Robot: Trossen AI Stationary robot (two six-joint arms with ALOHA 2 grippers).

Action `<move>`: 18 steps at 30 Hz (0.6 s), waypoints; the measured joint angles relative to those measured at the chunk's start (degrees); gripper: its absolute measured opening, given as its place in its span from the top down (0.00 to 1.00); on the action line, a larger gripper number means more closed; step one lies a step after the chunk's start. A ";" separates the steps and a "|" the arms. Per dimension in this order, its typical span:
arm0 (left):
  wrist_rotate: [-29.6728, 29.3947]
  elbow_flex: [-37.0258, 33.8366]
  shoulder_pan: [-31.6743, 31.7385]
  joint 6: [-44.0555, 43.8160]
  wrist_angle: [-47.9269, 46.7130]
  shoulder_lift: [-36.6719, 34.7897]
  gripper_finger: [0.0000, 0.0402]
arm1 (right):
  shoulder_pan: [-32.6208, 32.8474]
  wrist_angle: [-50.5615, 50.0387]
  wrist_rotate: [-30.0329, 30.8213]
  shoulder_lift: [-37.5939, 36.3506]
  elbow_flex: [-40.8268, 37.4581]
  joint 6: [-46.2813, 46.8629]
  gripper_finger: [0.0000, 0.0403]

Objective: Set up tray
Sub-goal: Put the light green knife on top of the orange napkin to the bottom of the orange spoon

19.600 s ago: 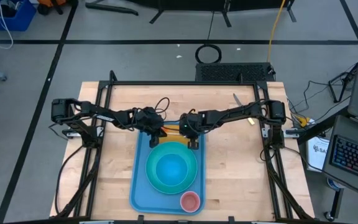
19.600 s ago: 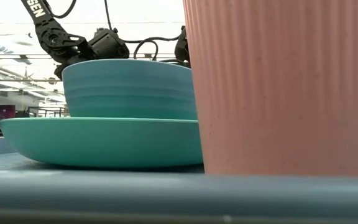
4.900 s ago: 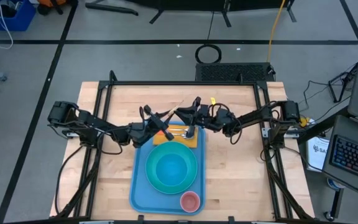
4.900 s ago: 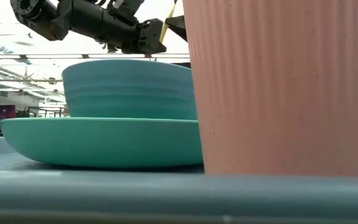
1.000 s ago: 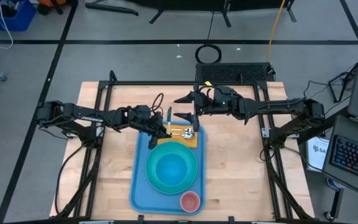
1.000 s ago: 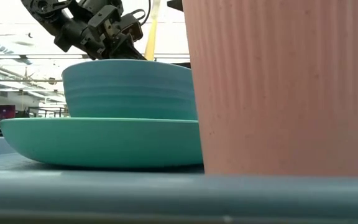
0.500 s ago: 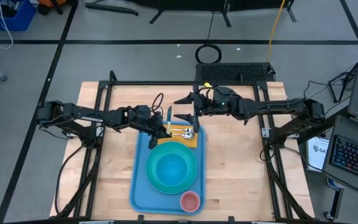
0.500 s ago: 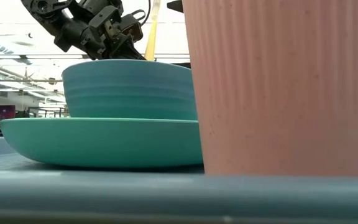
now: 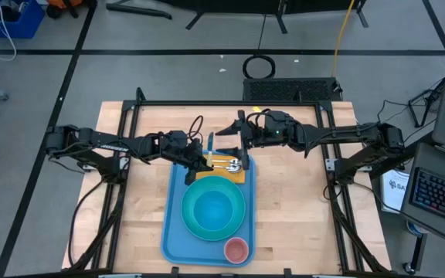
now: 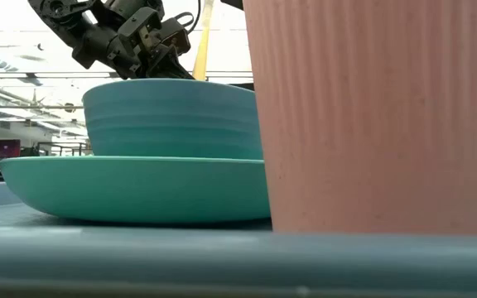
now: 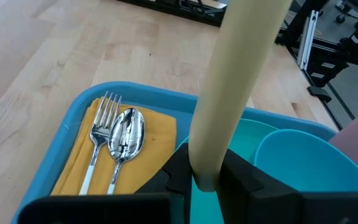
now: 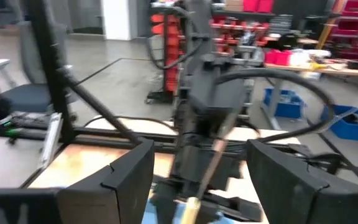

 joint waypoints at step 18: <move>-0.30 0.00 0.00 0.06 0.15 0.00 0.88 | -1.11 4.66 -0.36 3.09 -0.07 2.10 0.34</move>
